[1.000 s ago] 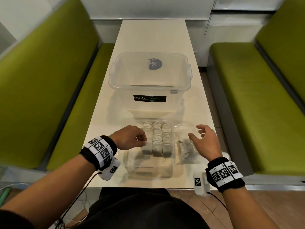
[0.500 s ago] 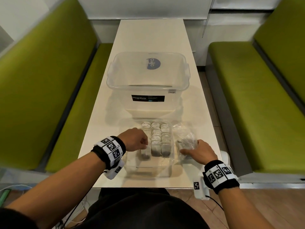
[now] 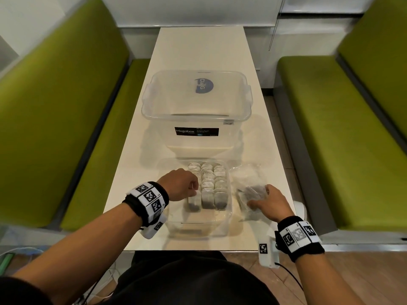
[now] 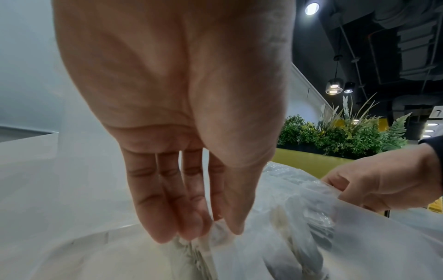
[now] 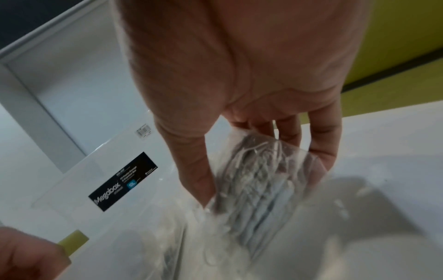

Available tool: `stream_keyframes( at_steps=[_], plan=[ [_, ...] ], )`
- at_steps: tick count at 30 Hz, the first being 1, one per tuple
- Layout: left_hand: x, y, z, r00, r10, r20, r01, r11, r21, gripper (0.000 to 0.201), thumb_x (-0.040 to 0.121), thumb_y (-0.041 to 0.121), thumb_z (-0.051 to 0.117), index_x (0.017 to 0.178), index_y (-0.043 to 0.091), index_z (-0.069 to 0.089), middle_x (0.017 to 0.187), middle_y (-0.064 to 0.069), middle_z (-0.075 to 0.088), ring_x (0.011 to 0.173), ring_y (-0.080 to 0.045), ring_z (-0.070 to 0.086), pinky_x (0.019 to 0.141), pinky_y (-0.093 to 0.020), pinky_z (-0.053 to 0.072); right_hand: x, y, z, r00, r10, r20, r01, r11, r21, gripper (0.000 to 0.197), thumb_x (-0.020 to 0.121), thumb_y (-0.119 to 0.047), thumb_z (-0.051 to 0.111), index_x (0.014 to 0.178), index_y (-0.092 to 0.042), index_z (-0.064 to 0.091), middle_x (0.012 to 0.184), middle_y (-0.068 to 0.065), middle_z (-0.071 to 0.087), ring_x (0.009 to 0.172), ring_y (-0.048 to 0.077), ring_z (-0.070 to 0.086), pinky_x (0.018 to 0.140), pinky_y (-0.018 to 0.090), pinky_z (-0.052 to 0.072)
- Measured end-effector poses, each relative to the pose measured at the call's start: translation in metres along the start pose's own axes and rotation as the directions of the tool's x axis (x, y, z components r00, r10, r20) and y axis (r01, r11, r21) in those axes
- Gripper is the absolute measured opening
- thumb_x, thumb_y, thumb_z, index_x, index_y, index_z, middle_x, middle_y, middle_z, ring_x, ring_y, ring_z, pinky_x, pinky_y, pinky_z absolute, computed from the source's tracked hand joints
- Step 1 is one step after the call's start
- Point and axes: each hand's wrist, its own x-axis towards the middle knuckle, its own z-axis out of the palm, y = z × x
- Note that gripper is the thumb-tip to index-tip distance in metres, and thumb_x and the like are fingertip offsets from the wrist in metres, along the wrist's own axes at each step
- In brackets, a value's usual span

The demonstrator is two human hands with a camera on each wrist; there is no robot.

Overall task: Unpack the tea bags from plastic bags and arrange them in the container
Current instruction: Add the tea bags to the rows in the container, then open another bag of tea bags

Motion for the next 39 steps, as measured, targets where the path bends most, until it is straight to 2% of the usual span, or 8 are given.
stream_keyframes(
  at_steps=[4,9,14,19,22,29,34,39],
  plan=[
    [-0.013,0.01,-0.017,0.995,0.015,-0.1,-0.026,0.993,-0.112,0.022,0.096,0.039,0.065,0.115,0.029,0.068,0.106,0.012,0.068,0.089,-0.011,0.06,0.082,-0.028,0.048,-0.002,0.007,-0.011,0.989,-0.124,-0.076,0.133,0.984,0.121,0.041,0.07,-0.016,0.092,0.099,-0.017,0.063,0.099,0.001,0.073,0.092,0.023,0.069,0.074,0.034,0.051],
    [-0.039,0.033,-0.048,0.95,0.055,-0.308,-0.188,0.887,-0.421,0.025,0.095,0.043,0.067,0.119,0.036,0.068,0.11,0.018,0.066,0.089,-0.004,0.065,0.082,-0.023,0.054,-0.018,-0.009,-0.026,0.944,-0.308,-0.114,0.327,0.919,0.219,0.052,0.066,-0.001,0.091,0.102,-0.027,0.064,0.097,-0.008,0.074,0.094,0.014,0.069,0.08,0.029,0.054],
    [-0.068,0.067,-0.072,0.918,0.179,-0.354,-0.353,0.777,-0.522,0.018,0.099,0.041,0.062,0.115,0.043,0.071,0.126,0.018,0.059,0.102,-0.007,0.064,0.083,-0.023,0.056,-0.038,-0.036,-0.029,0.871,-0.479,-0.107,0.489,0.829,0.271,0.05,0.075,-0.003,0.087,0.107,-0.032,0.061,0.093,-0.016,0.071,0.085,0.003,0.066,0.077,0.018,0.053],
    [-0.092,0.087,-0.079,0.88,0.268,-0.391,-0.439,0.774,-0.457,0.018,0.099,0.033,0.064,0.111,0.038,0.076,0.136,0.018,0.052,0.117,-0.005,0.06,0.088,-0.022,0.053,-0.049,-0.053,-0.019,0.784,-0.603,-0.148,0.613,0.712,0.344,0.053,0.077,0.012,0.081,0.12,-0.008,0.057,0.108,-0.007,0.068,0.097,0.012,0.064,0.084,0.027,0.054],
    [-0.105,0.093,-0.085,0.842,0.274,-0.465,-0.495,0.736,-0.462,0.015,0.095,0.033,0.069,0.108,0.034,0.076,0.138,0.017,0.053,0.12,-0.005,0.059,0.087,-0.022,0.055,-0.054,-0.061,-0.016,0.733,-0.654,-0.187,0.675,0.662,0.326,0.056,0.075,0.003,0.084,0.121,-0.008,0.055,0.116,-0.003,0.065,0.101,0.015,0.066,0.085,0.026,0.052],
    [-0.113,0.095,-0.083,0.82,0.274,-0.503,-0.493,0.785,-0.375,0.021,0.097,0.021,0.067,0.109,0.036,0.075,0.138,0.017,0.052,0.117,-0.005,0.06,0.09,-0.026,0.055,-0.061,-0.072,-0.011,0.759,-0.627,-0.176,0.651,0.725,0.223,0.06,0.074,-0.01,0.089,0.118,-0.031,0.054,0.115,-0.001,0.066,0.104,0.021,0.066,0.09,0.042,0.056],
    [-0.114,0.087,-0.084,0.844,0.198,-0.498,-0.428,0.808,-0.405,0.021,0.096,0.028,0.069,0.113,0.04,0.074,0.137,0.023,0.053,0.112,-0.003,0.061,0.084,-0.015,0.052,-0.076,-0.08,-0.019,0.759,-0.625,-0.183,0.65,0.745,0.149,0.058,0.071,-0.013,0.089,0.106,-0.046,0.056,0.113,-0.01,0.066,0.106,0.015,0.062,0.082,0.023,0.051],
    [-0.109,0.078,-0.086,0.892,0.198,-0.407,-0.364,0.848,-0.386,0.029,0.099,0.034,0.063,0.122,0.05,0.068,0.143,0.025,0.047,0.111,-0.001,0.061,0.084,-0.018,0.053,-0.088,-0.085,-0.03,0.768,-0.627,-0.126,0.64,0.746,0.186,0.052,0.071,-0.017,0.092,0.11,-0.034,0.063,0.107,-0.011,0.07,0.096,0.008,0.067,0.078,0.024,0.055]
  ],
)
